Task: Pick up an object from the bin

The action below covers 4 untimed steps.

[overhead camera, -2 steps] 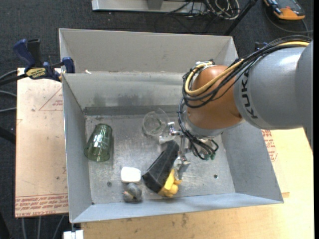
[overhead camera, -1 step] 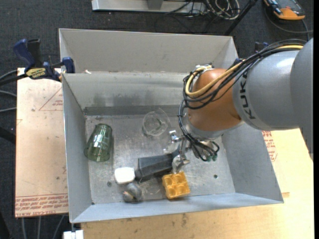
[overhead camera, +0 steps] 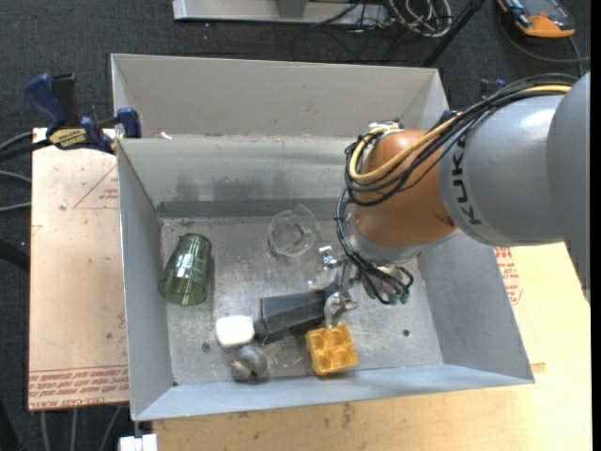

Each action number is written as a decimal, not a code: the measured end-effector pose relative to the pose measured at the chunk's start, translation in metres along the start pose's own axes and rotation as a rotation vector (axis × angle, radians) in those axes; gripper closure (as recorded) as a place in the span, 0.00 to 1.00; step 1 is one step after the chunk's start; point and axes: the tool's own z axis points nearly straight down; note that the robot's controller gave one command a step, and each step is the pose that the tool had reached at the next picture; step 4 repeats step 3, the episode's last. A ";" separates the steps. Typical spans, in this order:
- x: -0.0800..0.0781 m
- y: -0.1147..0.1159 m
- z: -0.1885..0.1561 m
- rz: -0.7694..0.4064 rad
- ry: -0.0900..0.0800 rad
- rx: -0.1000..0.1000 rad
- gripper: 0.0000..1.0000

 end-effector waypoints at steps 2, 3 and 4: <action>0.008 0.019 -0.087 -0.112 0.004 -0.001 1.00; 0.052 0.041 -0.169 -0.191 0.000 0.001 1.00; 0.052 0.041 -0.169 -0.191 0.000 0.001 1.00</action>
Offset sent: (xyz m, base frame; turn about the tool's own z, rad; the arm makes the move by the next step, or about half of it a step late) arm -0.0175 0.0041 0.2177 -0.0132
